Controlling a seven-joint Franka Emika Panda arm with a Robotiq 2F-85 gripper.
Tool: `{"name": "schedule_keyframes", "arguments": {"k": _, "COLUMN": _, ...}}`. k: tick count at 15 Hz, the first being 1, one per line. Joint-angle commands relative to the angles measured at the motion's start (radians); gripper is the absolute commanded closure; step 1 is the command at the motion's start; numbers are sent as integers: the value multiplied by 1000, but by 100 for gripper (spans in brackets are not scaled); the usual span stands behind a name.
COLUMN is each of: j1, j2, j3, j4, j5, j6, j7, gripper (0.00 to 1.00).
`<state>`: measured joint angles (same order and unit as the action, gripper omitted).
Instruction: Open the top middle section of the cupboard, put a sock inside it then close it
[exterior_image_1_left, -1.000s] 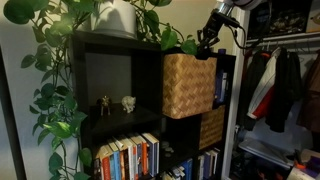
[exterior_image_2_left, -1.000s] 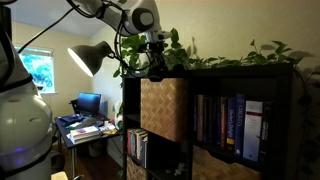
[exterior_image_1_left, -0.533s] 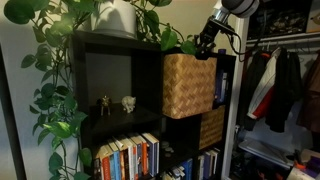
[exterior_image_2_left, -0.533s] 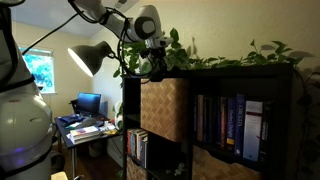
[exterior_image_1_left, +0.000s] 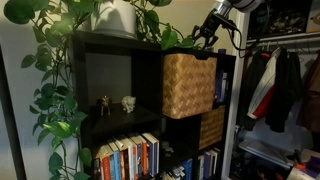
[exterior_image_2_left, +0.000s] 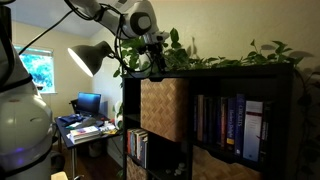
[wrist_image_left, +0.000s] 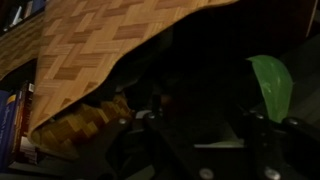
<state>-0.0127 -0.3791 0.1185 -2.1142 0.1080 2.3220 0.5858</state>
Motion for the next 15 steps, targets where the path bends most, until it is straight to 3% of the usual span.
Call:
{"name": "schedule_keyframes", "arguments": {"k": 1, "j1": -6, "j2": -48, "j3": 15, "j4": 9, "j5": -4, "j6": -59, "j7": 16, "gripper": 3}}
{"name": "schedule_keyframes", "arguments": {"k": 8, "j1": 19, "j2": -125, "j3": 22, "j4": 33, "j5": 18, "j6": -350, "j7": -20, "gripper": 2}}
{"name": "schedule_keyframes", "arguments": {"k": 11, "j1": 23, "j2": -172, "j3": 42, "j4": -10, "j5": 2, "j6": -378, "j7": -27, "gripper": 31}}
{"name": "schedule_keyframes", "arguments": {"k": 15, "j1": 16, "j2": -210, "j3": 72, "j4": -82, "j5": -17, "j6": -343, "j7": -32, "gripper": 58}}
